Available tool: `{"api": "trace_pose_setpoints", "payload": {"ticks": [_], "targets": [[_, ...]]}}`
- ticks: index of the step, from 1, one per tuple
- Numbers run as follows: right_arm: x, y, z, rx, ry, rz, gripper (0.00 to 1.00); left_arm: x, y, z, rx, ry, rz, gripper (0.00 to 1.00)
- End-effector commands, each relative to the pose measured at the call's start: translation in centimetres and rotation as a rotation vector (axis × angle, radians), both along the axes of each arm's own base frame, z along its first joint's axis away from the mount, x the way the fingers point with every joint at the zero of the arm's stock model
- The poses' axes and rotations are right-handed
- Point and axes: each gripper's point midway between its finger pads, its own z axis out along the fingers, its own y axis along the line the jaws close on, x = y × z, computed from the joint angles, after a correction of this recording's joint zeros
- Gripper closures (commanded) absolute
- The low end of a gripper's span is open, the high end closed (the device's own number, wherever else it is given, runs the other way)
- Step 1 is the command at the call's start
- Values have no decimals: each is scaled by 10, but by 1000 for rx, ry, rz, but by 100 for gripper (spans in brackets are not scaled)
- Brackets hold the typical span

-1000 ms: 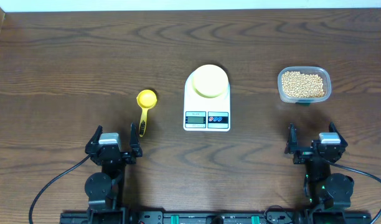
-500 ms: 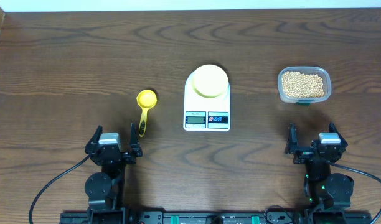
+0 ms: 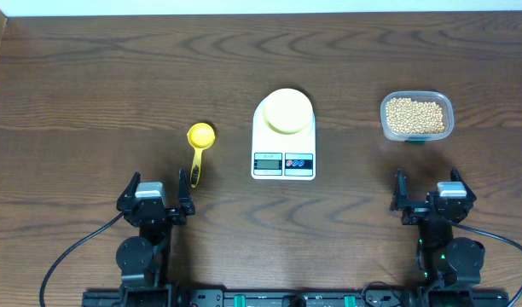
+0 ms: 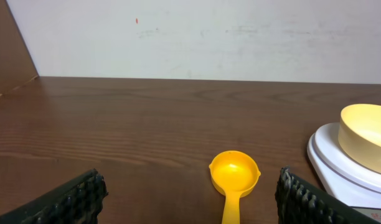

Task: Scoop item into bowl and weigh 50g on scale

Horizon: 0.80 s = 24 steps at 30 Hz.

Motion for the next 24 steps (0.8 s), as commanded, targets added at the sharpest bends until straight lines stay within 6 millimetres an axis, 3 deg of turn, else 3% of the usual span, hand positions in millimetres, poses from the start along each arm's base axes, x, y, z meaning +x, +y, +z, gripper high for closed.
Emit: {"api": "trace_pose_setpoints", "payload": {"ticks": [1, 8, 11, 19, 24], "targets": [[0, -1, -1, -11, 1, -1, 1, -1, -4, -14, -16, 47, -20, 11], [0, -1, -1, -11, 1, -1, 1, -1, -7, -12, -19, 41, -37, 11], [0, -1, -1, -11, 1, -1, 1, 0, -18, -1, -27, -6, -99, 11], [0, -1, -1, -11, 1, -1, 1, 0, -21, 5, -226, -22, -102, 11], [0, -1, -1, -11, 1, -1, 1, -1, -33, 7, -258, -20, -169, 11]]}}
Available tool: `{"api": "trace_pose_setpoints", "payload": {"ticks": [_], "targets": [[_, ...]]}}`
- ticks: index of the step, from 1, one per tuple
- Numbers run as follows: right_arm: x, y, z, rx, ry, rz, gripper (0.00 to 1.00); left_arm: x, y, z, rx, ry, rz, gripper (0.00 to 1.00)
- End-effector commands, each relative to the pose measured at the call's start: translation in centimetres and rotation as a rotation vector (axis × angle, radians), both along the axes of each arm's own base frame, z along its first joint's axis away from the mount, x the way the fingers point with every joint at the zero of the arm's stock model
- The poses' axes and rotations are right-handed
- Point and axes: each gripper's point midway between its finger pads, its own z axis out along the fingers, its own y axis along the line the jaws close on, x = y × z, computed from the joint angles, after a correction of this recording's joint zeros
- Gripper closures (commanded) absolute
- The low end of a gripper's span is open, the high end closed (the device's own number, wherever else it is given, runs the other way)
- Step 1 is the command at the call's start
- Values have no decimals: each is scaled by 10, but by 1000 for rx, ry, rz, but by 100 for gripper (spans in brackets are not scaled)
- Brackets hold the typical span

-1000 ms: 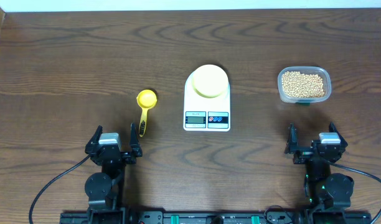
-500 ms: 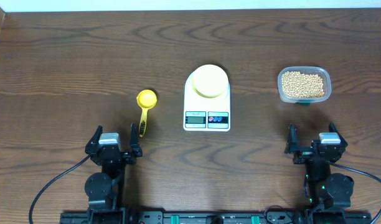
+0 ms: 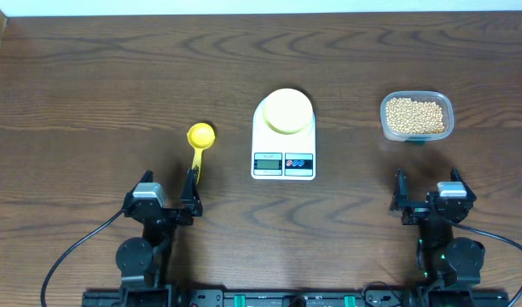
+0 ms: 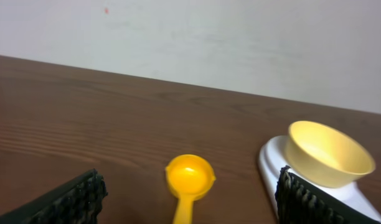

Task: Scoop item into bowl and weigh 50g on scale

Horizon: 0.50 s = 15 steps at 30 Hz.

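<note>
A yellow scoop (image 3: 200, 145) lies on the table left of the white scale (image 3: 283, 162), bowl end away from me, handle toward my left gripper (image 3: 167, 198). That gripper stands open just short of the handle tip; in the left wrist view the scoop (image 4: 188, 182) sits between the fingertips (image 4: 75, 199). A pale yellow bowl (image 3: 288, 110) rests on the scale, also seen as the bowl (image 4: 327, 154) at the wrist view's right. A clear tub of beans (image 3: 416, 116) stands far right. My right gripper (image 3: 425, 194) waits open at the near right.
The dark wooden table (image 3: 90, 77) stretches left and back, with a pale wall (image 4: 240, 43) behind it. The scale's display and buttons (image 3: 283, 162) face me. Cables run from both arm bases along the near edge.
My left gripper has shifted a little to the right and turned toward the scale, so its right finger now lies beside the scoop's handle end. The right arm, scoop, scale and tub have not moved.
</note>
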Motion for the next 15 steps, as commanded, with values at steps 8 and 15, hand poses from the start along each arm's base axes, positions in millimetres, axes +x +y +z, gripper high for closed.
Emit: {"api": "trace_pose_setpoints", "payload": {"ticks": [8, 15], "targets": [[0, -1, -1, -11, 2, -1, 1, -4, -12, 28, -97, -62, -64, 11], [0, -1, -1, -11, 2, -1, 1, -13, -13, 75, -81, -165, -74, 11]]}}
